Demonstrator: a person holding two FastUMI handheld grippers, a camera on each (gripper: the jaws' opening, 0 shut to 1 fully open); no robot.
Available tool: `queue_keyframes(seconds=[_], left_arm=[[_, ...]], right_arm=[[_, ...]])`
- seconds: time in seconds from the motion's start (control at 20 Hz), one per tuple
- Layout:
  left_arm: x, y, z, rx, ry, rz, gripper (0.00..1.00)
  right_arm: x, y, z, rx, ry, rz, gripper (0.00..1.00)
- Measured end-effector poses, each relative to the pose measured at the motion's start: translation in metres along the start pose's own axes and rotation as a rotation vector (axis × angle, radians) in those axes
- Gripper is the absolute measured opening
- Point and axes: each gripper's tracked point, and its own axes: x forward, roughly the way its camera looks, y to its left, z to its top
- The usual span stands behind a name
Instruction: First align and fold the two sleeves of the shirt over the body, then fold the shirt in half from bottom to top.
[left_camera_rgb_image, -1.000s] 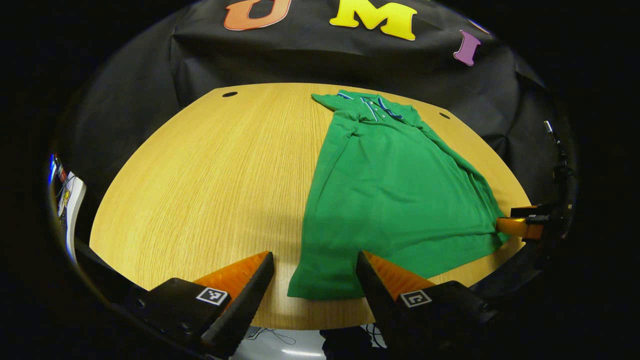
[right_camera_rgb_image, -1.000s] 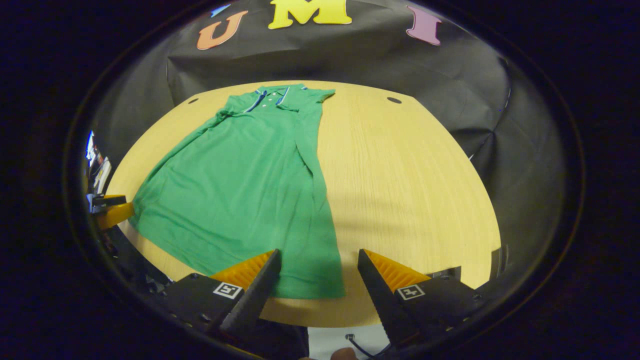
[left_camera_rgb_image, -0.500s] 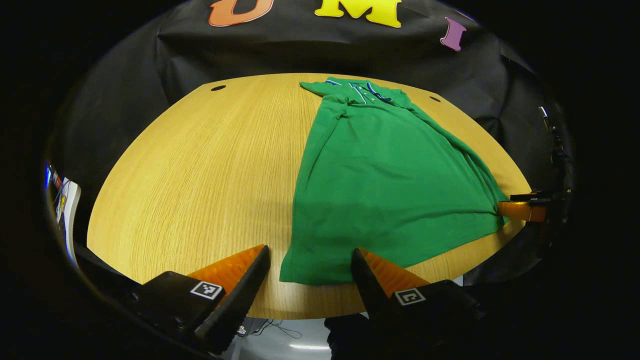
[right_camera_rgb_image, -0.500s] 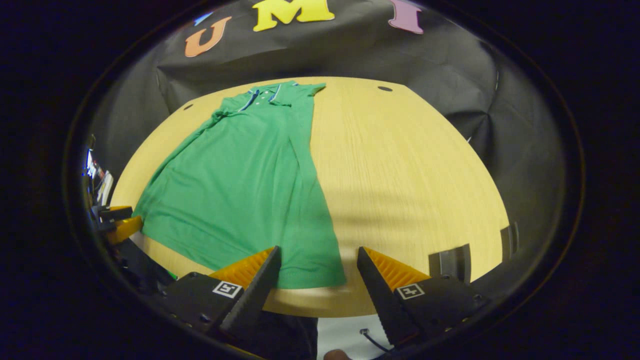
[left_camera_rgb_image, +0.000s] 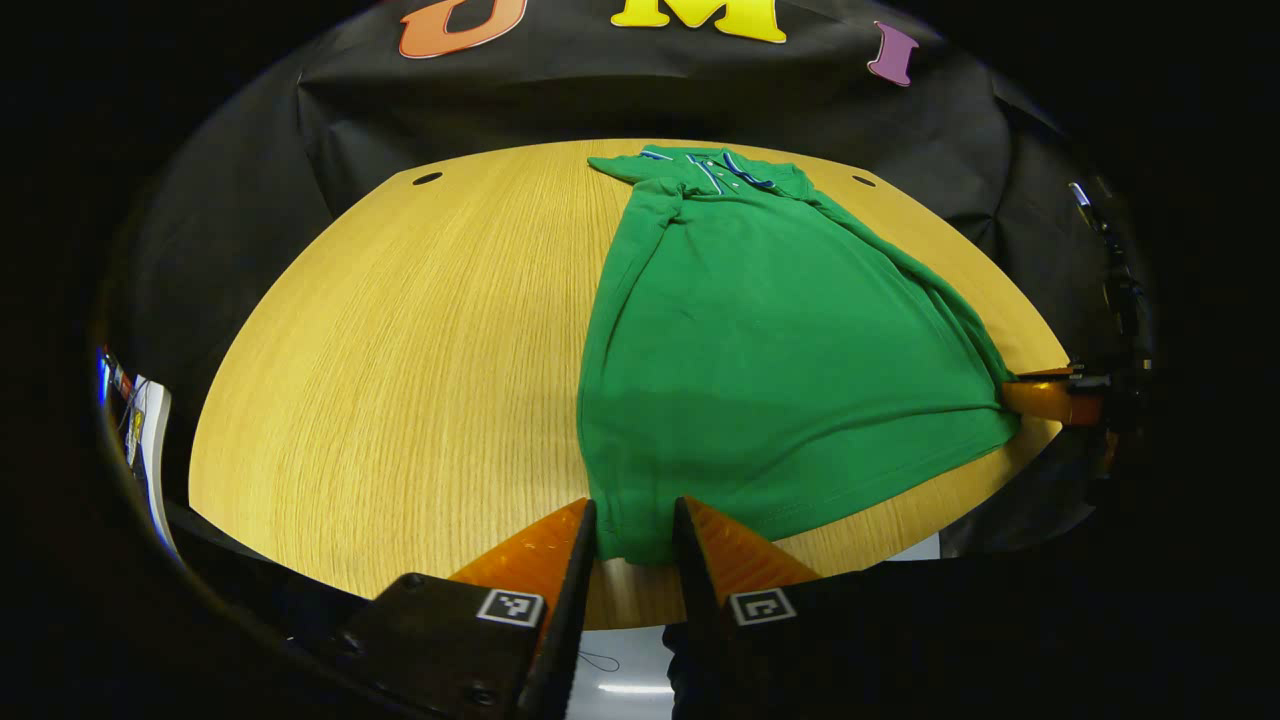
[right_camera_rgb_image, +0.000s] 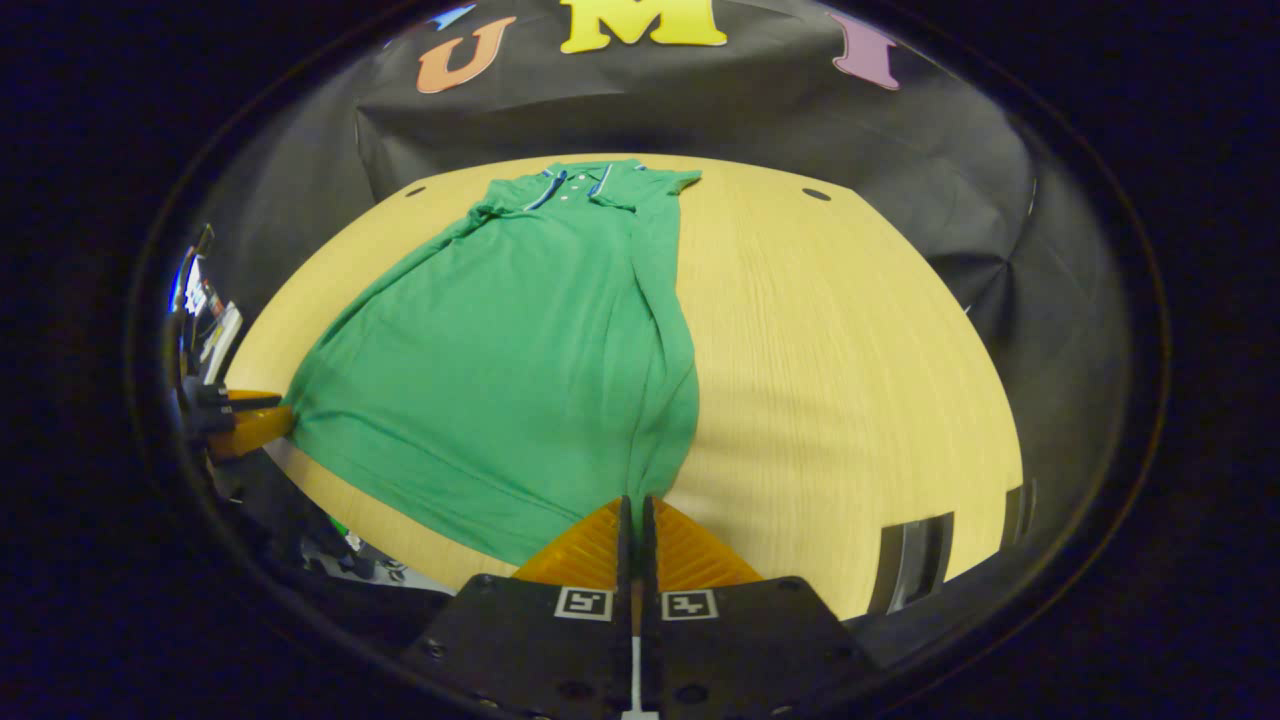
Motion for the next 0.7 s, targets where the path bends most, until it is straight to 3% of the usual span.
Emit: queue_keyframes(seconds=[0.05, 0.1, 0.15, 0.25, 0.45, 0.7], left_arm=[[-0.002, -0.003, 0.0, 0.003, 0.001, -0.009, 0.43], [-0.003, -0.005, 0.0, 0.006, 0.001, -0.013, 0.4], [-0.001, -0.006, 0.002, 0.018, -0.001, -0.009, 0.19], [0.0, -0.007, 0.003, 0.023, -0.005, -0.018, 0.09], [-0.004, -0.008, 0.014, -0.001, -0.024, -0.048, 0.06], [-0.008, -0.009, 0.059, -0.026, -0.107, -0.074, 0.06]], right_arm=[[-0.004, 0.001, 0.004, 0.013, 0.002, 0.01, 0.04], [-0.004, 0.001, 0.004, 0.025, 0.007, 0.017, 0.04], [-0.003, 0.001, 0.004, 0.038, 0.008, 0.023, 0.04], [-0.004, 0.002, 0.004, 0.056, 0.013, 0.035, 0.04], [-0.009, 0.0, 0.014, 0.084, -0.005, 0.044, 0.04], [-0.018, 0.001, 0.046, 0.089, -0.054, 0.058, 0.04]])
